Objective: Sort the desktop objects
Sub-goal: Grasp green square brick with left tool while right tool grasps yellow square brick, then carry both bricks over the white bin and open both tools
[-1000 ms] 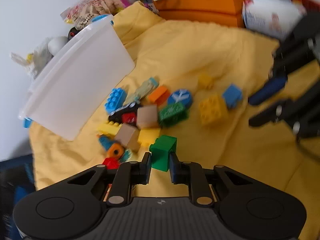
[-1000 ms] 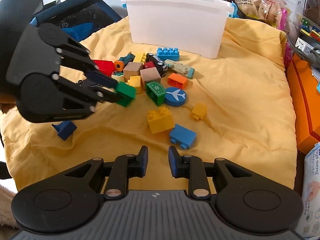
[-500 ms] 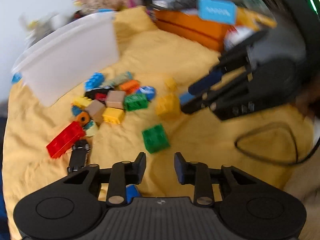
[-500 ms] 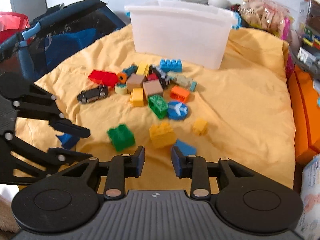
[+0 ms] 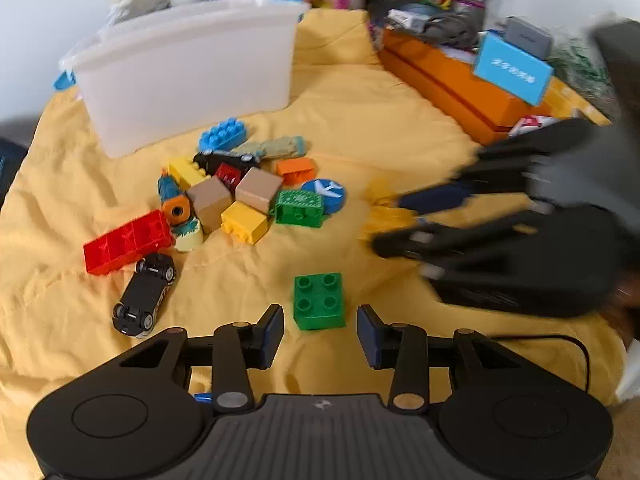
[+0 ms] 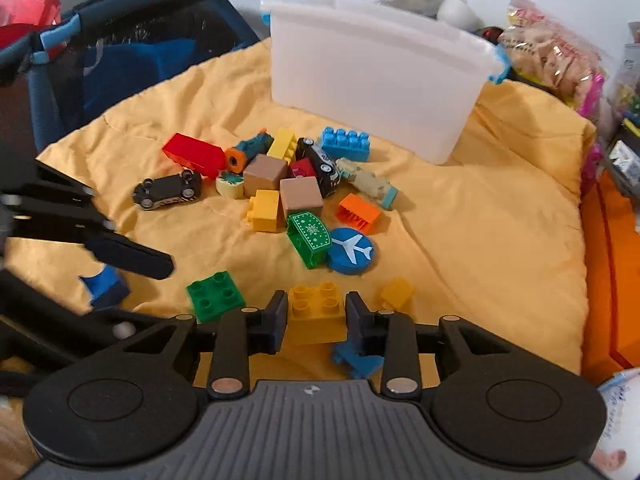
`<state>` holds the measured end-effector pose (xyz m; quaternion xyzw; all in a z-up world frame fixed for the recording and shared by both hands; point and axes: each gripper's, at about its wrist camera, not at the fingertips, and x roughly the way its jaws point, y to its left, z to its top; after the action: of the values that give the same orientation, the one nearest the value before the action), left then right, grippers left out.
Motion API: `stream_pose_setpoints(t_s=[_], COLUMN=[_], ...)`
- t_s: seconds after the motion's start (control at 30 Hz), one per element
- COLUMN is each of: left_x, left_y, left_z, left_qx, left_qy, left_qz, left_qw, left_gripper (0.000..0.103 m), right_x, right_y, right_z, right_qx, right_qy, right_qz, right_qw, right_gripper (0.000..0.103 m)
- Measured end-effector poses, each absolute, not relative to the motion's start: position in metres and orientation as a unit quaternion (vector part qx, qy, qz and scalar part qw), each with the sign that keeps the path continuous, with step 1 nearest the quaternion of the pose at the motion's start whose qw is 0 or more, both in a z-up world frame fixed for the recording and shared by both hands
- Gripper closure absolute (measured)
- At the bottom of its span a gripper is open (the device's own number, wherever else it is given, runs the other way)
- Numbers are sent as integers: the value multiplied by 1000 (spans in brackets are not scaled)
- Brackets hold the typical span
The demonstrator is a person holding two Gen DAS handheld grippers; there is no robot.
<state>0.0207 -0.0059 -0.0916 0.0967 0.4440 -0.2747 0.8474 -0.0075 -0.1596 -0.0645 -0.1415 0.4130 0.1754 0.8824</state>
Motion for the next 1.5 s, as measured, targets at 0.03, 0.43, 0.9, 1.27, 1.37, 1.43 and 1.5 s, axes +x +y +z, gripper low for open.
stream_pose_setpoints(t_s=[0.03, 0.43, 0.9, 1.27, 1.37, 1.43, 1.5], left_x=[21, 16, 10, 17, 27, 38, 54], left_y=[-7, -6, 3, 4, 7, 10, 14], left_z=[-93, -95, -109, -88, -61, -41, -18], left_qx=[96, 122, 126, 114, 115, 113, 102], left_qy=[447, 447, 460, 417, 392, 372, 358], left_qz=[-271, -261, -248, -269, -268, -266, -270], left_qw=[847, 847, 843, 861, 873, 882, 888], left_gripper=[59, 70, 68, 70, 69, 69, 69], right_x=[-12, -33, -32, -24, -12, -1, 13], right_y=[-162, -175, -157, -151, -154, -157, -161], right_z=[-64, -87, -91, -86, -66, -49, -30], right_qx=[-140, -79, -87, -98, -101, -103, -105], right_qy=[417, 464, 453, 459, 439, 421, 402], right_qz=[175, 168, 186, 175, 168, 160, 151], right_qw=[881, 866, 867, 865, 877, 887, 897], right_gripper=[68, 68, 65, 69, 69, 69, 69])
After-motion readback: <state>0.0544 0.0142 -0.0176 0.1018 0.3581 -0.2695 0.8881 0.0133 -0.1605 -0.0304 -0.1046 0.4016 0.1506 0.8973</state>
